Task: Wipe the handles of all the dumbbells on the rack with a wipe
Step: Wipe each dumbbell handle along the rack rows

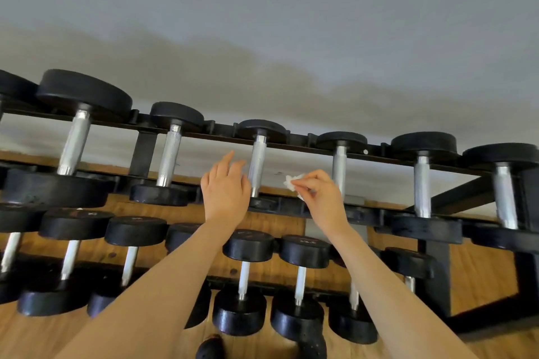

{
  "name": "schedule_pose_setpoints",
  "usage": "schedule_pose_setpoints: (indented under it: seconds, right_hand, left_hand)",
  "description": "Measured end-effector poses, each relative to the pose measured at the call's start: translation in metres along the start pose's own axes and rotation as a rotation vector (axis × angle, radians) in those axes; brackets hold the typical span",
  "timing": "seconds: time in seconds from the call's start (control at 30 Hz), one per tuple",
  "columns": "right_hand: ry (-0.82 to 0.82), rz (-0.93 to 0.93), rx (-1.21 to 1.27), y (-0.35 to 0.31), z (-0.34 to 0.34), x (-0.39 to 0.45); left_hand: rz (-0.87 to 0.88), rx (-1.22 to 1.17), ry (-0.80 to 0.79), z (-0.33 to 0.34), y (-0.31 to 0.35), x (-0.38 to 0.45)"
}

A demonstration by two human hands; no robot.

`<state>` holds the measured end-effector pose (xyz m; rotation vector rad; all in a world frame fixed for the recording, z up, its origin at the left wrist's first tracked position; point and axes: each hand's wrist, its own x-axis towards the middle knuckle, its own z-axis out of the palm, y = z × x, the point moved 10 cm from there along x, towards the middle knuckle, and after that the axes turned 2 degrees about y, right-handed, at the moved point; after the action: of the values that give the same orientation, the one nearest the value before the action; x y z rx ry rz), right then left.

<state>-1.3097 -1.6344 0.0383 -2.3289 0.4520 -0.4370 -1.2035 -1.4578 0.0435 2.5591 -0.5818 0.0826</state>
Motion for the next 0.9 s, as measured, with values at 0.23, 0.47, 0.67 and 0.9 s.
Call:
schedule_pose_setpoints:
  seconds: [0.23,0.47,0.67,0.9]
  right_hand:
    - [-0.024,-0.045,-0.038,0.051,-0.042,0.013]
    - [-0.062,-0.135,-0.007,0.087,-0.053,0.031]
    - [-0.012,-0.188,0.105,0.090,-0.054,0.046]
    - [0.224,-0.256,0.054,0.093,-0.097,0.070]
  left_hand:
    - [-0.101,0.049,0.056,0.042,0.029,-0.015]
    - [-0.173,0.224,0.200,0.051,0.033,-0.016]
    - [-0.203,0.276,0.249,0.052,0.033,-0.016]
    - [-0.186,0.312,0.225,0.053,0.034,-0.014]
